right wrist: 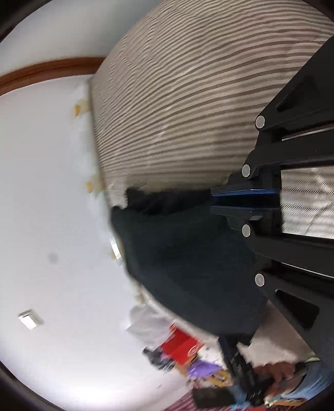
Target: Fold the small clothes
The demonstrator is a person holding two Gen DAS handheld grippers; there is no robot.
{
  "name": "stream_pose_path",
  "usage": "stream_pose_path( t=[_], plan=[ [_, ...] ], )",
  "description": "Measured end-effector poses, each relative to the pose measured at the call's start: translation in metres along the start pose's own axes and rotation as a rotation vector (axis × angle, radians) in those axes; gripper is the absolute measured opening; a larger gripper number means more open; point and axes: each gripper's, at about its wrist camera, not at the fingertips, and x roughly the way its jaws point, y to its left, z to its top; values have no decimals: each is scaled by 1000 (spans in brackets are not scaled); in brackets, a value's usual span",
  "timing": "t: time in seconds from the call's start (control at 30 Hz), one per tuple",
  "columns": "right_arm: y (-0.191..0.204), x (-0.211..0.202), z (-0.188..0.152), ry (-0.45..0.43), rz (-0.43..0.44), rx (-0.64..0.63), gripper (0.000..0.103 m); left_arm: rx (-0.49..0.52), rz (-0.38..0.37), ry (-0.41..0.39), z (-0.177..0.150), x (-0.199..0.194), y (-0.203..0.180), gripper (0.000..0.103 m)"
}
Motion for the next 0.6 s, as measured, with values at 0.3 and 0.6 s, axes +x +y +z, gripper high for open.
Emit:
stream_pose_path(
  t=[0.3, 0.6],
  plan=[
    [19, -19, 40, -26, -6, -53, 20, -28, 17, -18, 28, -9, 10, 59],
    [43, 67, 82, 116, -18, -8, 4, -11, 35, 21, 43, 14, 12, 59]
  ],
)
